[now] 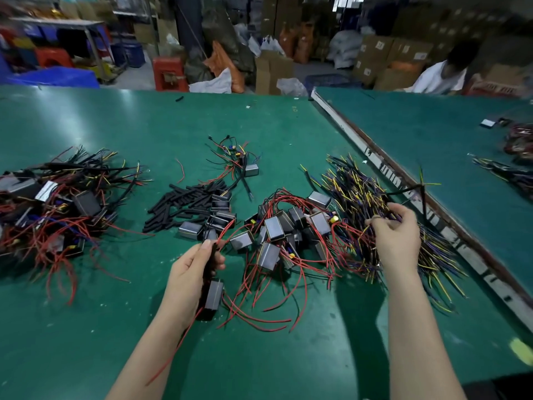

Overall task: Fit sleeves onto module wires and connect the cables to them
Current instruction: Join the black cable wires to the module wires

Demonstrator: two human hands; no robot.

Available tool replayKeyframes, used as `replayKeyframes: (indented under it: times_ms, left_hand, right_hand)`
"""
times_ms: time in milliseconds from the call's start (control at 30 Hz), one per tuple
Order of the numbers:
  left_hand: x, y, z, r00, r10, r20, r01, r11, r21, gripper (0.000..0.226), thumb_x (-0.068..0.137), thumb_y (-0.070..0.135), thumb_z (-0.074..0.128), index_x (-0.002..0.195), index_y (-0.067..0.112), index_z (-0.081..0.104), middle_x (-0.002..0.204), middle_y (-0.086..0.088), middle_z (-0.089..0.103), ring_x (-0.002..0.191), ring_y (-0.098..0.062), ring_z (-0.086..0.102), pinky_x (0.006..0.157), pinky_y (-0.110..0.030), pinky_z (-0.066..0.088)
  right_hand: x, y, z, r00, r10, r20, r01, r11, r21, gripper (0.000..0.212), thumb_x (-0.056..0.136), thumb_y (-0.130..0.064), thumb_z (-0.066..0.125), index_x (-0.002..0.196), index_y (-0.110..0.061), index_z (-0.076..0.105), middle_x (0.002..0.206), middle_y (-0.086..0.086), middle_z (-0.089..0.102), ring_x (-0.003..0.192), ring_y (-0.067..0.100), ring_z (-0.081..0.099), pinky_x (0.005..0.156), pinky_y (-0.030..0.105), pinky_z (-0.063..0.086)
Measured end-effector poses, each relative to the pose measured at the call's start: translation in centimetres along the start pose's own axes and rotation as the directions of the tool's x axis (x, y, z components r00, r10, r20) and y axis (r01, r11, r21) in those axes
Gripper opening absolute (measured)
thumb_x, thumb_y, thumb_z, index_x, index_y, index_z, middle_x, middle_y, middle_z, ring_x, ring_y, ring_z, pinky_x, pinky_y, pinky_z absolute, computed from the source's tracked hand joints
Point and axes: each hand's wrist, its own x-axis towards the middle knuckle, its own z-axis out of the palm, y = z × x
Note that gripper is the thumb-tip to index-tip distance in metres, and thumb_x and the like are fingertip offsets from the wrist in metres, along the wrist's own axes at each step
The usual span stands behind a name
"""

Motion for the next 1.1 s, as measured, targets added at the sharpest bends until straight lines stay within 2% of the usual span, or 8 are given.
replayKeyframes:
  times_ms: [167, 433, 567, 667, 767, 867, 1000, 1100]
  left_hand:
    - [0.0, -0.1, 0.2, 1.0, 0.008, -0.004, -0.007, 1.0, 0.014, 0.028, 0.097, 0.026, 0.046, 0.089, 0.018, 0.072, 0.069, 0.003, 0.065, 0.064, -0.008, 0.06, 0.066, -0.024, 0.045]
    - [0.1, 0.0, 0.3, 0.999, 0.03, -0.011, -0.03, 0.999, 0.014, 0.028, 0.099, 0.022, 0.044, 0.094, 0.013, 0.069, 0.068, 0.004, 0.064, 0.062, -0.006, 0.057, 0.058, -0.013, 0.046]
    - [0.2, -0.2, 0.2, 1.0, 0.03, -0.01, -0.03, 0.999, 0.032, 0.029, 0.099, 0.024, 0.043, 0.094, 0.014, 0.07, 0.069, 0.005, 0.064, 0.064, -0.007, 0.057, 0.06, -0.015, 0.046]
    - [0.3, -0.4, 0.1, 1.0, 0.018, -0.019, -0.017, 0.999, 0.042, 0.028, 0.099, 0.025, 0.044, 0.096, 0.012, 0.069, 0.069, 0.005, 0.064, 0.064, -0.007, 0.057, 0.065, -0.022, 0.044]
    - [0.4, -0.5, 0.0, 1.0, 0.012, -0.027, -0.011, 0.999, 0.046, 0.028, 0.098, 0.027, 0.045, 0.095, 0.011, 0.069, 0.069, 0.004, 0.064, 0.063, -0.007, 0.058, 0.066, -0.023, 0.044]
    - [0.4, -0.5, 0.0, 0.999, 0.013, -0.03, -0.011, 0.998, 0.055, 0.029, 0.097, 0.028, 0.045, 0.094, 0.012, 0.068, 0.069, 0.005, 0.064, 0.063, -0.007, 0.057, 0.063, -0.019, 0.044]
    - [0.4, -0.5, 0.1, 0.999, 0.013, -0.034, -0.011, 0.998, 0.058, 0.028, 0.098, 0.027, 0.045, 0.095, 0.012, 0.069, 0.069, 0.005, 0.064, 0.063, -0.007, 0.057, 0.066, -0.023, 0.043]
    - [0.3, -0.5, 0.0, 1.0, 0.015, -0.028, -0.014, 0.998, 0.063, 0.029, 0.098, 0.027, 0.045, 0.093, 0.013, 0.07, 0.07, 0.004, 0.064, 0.064, -0.007, 0.057, 0.067, -0.027, 0.042]
  right_hand:
    - [1.8, 0.8, -0.9, 0.968, 0.057, 0.246, 0.042, 0.924, -0.38, 0.039, 0.091, -0.026, 0.056, 0.129, -0.027, 0.049, 0.085, -0.004, 0.056, 0.084, 0.023, 0.053, 0.072, 0.033, 0.036]
    - [3.6, 0.4, -2.5, 0.939, 0.03, 0.343, 0.095, 0.935, -0.342, 0.051, 0.087, -0.026, 0.06, 0.134, -0.024, 0.042, 0.097, 0.001, 0.063, 0.088, 0.021, 0.057, 0.076, 0.034, 0.037]
    - [5.2, -0.3, -3.3, 0.948, 0.009, 0.319, 0.075, 0.965, -0.25, 0.052, 0.087, -0.03, 0.058, 0.135, -0.025, 0.038, 0.089, -0.004, 0.06, 0.074, 0.011, 0.054, 0.069, 0.035, 0.04]
    - [6.3, -0.6, -3.7, 0.943, 0.009, 0.332, 0.084, 0.961, -0.264, 0.06, 0.087, -0.028, 0.059, 0.14, -0.026, 0.031, 0.091, 0.006, 0.06, 0.067, 0.016, 0.052, 0.069, 0.037, 0.046]
    - [7.0, 0.0, -3.6, 0.926, 0.041, 0.375, 0.15, 0.872, -0.466, 0.063, 0.088, -0.025, 0.059, 0.143, -0.015, 0.031, 0.086, 0.002, 0.06, 0.078, 0.023, 0.057, 0.07, 0.036, 0.045]
    - [7.5, 0.7, -3.3, 0.91, 0.141, 0.391, 0.136, 0.787, -0.602, 0.065, 0.088, -0.028, 0.06, 0.145, -0.014, 0.03, 0.099, 0.009, 0.057, 0.08, 0.025, 0.058, 0.065, 0.032, 0.041]
    - [8.6, 0.0, -3.2, 0.9, 0.181, 0.397, 0.178, 0.679, -0.712, 0.05, 0.089, -0.035, 0.06, 0.134, -0.016, 0.05, 0.105, 0.009, 0.066, 0.095, 0.027, 0.06, 0.079, 0.034, 0.049]
    - [9.2, -0.5, -3.2, 0.965, 0.067, 0.255, 0.155, 0.638, -0.754, 0.029, 0.09, -0.033, 0.061, 0.115, -0.019, 0.064, 0.086, 0.003, 0.064, 0.08, 0.025, 0.056, 0.069, 0.033, 0.048]
